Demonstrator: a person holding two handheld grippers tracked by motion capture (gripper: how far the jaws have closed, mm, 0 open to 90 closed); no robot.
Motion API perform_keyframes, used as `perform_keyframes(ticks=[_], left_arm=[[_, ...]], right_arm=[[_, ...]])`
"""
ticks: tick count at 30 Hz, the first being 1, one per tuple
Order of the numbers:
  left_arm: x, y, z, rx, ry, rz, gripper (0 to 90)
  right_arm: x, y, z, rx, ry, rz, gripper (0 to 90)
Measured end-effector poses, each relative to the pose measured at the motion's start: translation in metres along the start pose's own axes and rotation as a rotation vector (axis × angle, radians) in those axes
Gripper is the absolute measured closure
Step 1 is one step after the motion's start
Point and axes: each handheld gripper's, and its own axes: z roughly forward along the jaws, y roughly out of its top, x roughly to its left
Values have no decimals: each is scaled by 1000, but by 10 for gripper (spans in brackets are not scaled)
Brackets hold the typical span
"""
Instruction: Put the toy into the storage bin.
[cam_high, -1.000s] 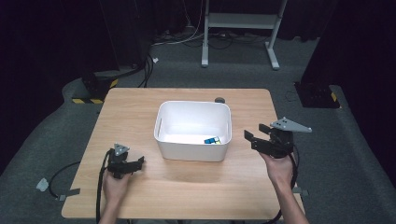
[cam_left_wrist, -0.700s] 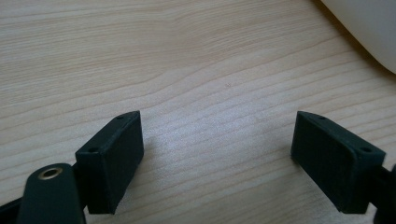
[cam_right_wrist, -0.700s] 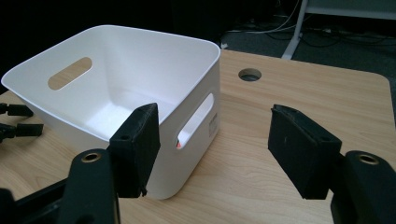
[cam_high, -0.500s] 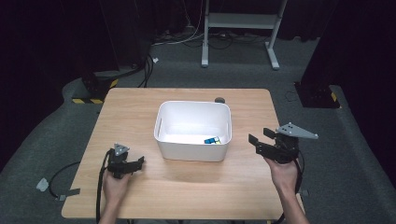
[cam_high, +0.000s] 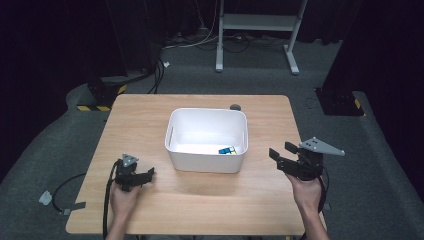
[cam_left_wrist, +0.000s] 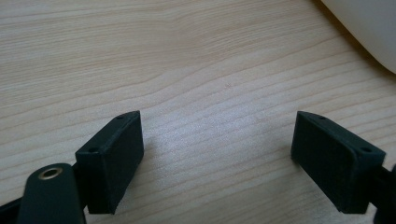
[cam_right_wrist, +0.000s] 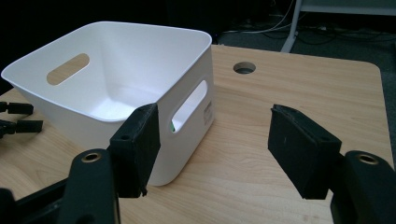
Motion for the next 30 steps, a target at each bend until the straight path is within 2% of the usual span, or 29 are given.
perform_keyframes(ticks=[15, 30], left_arm=[[0, 0, 0, -1, 3, -1, 171], [0, 0, 0, -1, 3, -1, 171]], right_arm=[[-5, -15, 0, -3, 4, 35, 342], [-7, -29, 4, 12, -19, 37, 342]])
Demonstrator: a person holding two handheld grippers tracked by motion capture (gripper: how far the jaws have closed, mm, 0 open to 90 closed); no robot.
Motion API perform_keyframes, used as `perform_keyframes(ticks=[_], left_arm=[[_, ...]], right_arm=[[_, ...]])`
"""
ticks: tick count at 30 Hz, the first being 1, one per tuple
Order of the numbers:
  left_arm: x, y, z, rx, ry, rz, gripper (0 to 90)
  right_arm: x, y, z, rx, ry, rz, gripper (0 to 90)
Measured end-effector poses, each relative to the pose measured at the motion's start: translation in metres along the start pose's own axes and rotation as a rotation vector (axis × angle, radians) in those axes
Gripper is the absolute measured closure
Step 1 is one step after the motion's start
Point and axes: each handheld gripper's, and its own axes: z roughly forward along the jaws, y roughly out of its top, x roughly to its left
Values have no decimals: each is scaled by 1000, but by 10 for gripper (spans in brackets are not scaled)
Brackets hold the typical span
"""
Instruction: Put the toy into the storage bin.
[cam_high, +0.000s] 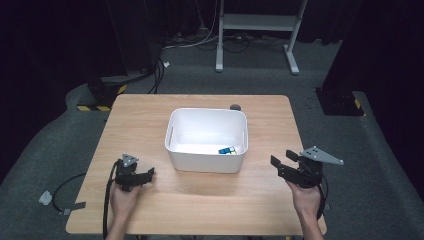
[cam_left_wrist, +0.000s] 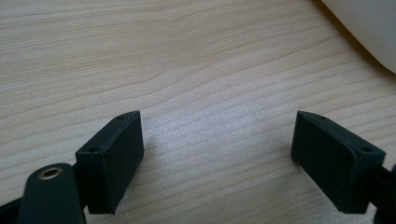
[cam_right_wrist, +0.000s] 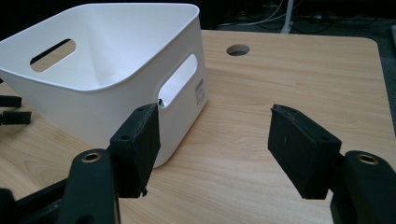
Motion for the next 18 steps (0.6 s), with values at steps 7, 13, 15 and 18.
perform_keyframes(ticks=[7, 13, 15, 18], left_arm=[[0, 0, 0, 1, -1, -1, 171], [0, 0, 0, 1, -1, -1, 171], [0, 0, 0, 1, -1, -1, 171], [0, 0, 0, 1, -1, -1, 171]], right_arm=[[0, -6, 5, 9, -13, -4, 341], [0, -9, 8, 14, -13, -1, 341], [0, -10, 9, 15, -14, -1, 341], [0, -12, 12, 16, -15, 1, 341]])
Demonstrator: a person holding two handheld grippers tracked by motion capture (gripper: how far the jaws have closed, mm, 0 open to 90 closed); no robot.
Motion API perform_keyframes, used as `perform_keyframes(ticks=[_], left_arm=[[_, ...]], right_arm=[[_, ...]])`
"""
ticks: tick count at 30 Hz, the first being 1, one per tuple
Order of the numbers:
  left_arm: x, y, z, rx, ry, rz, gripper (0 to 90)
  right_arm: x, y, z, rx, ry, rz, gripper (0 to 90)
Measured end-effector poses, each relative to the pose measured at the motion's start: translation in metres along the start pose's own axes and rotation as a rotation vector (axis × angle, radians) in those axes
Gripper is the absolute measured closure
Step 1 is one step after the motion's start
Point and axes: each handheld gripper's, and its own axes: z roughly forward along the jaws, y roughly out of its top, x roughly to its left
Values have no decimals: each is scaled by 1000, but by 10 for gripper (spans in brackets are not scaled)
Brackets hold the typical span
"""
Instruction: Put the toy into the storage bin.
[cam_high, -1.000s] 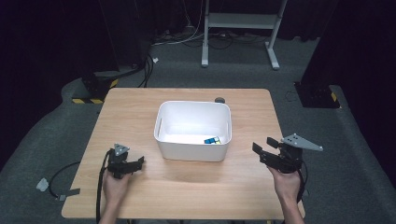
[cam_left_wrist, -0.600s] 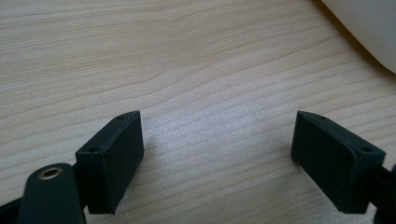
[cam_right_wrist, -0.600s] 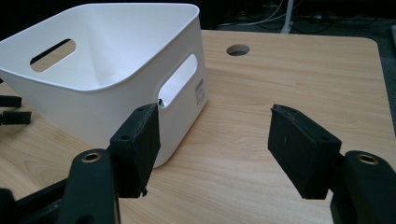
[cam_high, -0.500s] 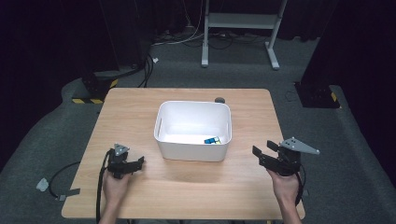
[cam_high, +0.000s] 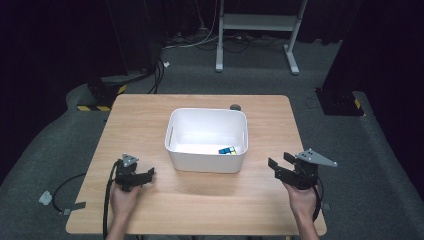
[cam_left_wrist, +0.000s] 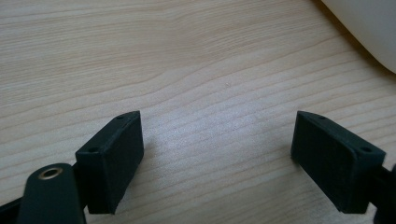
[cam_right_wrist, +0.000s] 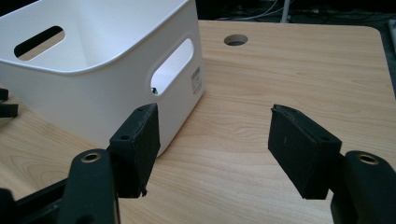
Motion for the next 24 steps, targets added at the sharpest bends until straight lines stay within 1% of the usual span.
perform_keyframes(ticks=[14, 18, 24], left_arm=[[0, 0, 0, -1, 0, -1, 171], [0, 0, 0, 0, 0, -1, 171], [0, 0, 0, 0, -1, -1, 171]], right_arm=[[0, -6, 12, 22, -11, 4, 341], [-1, -8, 15, 23, -22, 10, 340], [1, -11, 22, 29, -26, 12, 341]])
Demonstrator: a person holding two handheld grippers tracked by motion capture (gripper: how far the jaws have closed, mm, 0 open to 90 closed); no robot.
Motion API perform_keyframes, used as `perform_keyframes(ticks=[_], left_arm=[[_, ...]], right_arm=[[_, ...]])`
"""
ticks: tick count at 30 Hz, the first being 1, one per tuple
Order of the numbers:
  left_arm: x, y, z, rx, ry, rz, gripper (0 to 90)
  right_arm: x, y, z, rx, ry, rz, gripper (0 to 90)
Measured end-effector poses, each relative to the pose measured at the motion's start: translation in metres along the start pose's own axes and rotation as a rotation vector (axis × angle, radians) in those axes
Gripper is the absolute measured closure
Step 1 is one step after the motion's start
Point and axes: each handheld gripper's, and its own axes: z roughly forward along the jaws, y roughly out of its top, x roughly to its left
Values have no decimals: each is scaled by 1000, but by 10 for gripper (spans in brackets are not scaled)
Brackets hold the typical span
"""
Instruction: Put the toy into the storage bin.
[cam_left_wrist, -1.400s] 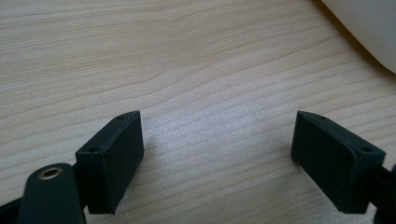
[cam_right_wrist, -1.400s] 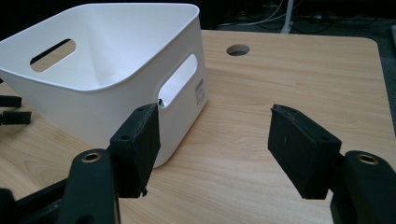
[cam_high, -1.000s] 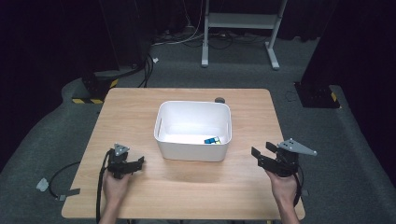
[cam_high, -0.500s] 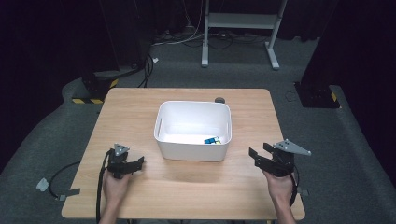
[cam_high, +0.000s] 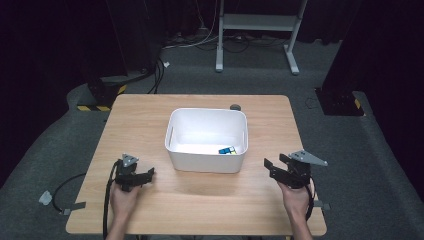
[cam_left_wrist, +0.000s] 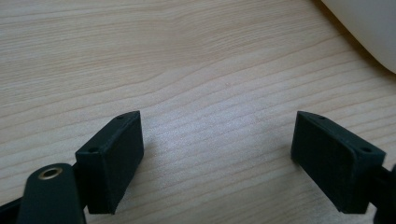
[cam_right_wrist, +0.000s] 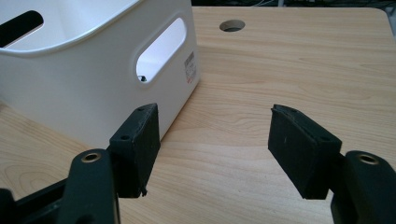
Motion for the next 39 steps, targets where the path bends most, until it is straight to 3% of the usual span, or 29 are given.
perform_keyframes(ticks=[13, 39], left_arm=[[0, 0, 0, 0, 0, 1, 171], [0, 0, 0, 0, 0, 1, 171]], right_arm=[[1, -9, 10, 15, -22, -2, 344], [-12, -27, 27, 88, -57, 17, 347]])
